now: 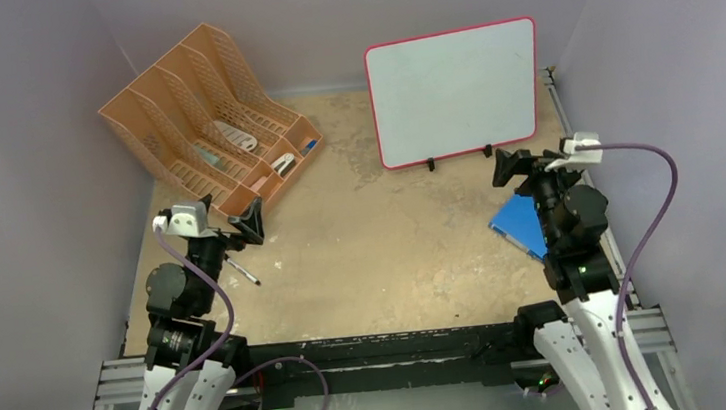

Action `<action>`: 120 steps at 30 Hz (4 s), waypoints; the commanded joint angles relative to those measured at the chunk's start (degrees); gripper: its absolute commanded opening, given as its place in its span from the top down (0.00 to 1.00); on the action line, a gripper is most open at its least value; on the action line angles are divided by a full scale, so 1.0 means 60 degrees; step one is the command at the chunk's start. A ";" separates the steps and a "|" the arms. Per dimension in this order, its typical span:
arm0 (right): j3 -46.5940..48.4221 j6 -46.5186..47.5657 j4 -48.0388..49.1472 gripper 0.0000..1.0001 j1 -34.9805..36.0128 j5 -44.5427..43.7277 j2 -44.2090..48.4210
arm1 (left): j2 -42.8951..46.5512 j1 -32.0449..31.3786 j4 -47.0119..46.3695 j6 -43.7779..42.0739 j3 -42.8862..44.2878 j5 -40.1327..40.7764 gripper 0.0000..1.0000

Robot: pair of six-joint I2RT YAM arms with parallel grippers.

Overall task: Write a sentence on the whiteboard
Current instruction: Move the whiteboard stand to the center of the board.

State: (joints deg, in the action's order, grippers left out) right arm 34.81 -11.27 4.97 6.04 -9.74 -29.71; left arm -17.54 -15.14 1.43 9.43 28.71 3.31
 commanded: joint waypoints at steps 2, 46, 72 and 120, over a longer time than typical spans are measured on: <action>0.1295 0.0062 -0.0443 0.01 0.0018 0.1411 -0.1442 | -0.0103 -0.0041 -0.0257 -0.0037 0.0309 0.0034 0.00; 0.4570 -0.0021 0.1295 0.49 0.2033 -0.0535 -1.2323 | -0.0284 -0.0055 -0.0484 -0.0122 0.0122 0.0283 0.02; 0.5198 0.0298 0.0914 1.00 0.2450 -0.0785 -1.3307 | -0.0128 -0.0077 -0.0590 -0.0151 0.0066 0.0343 0.02; 0.1918 -0.6794 -0.1650 1.00 0.9364 -0.3903 -1.0704 | 0.0082 -0.0261 0.0113 0.0113 0.0225 0.1235 0.02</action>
State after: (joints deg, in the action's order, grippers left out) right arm 49.52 -43.94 1.28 62.39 -30.59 -96.62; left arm -16.53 -16.27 2.70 9.45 28.71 9.52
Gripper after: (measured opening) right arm 0.197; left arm 0.976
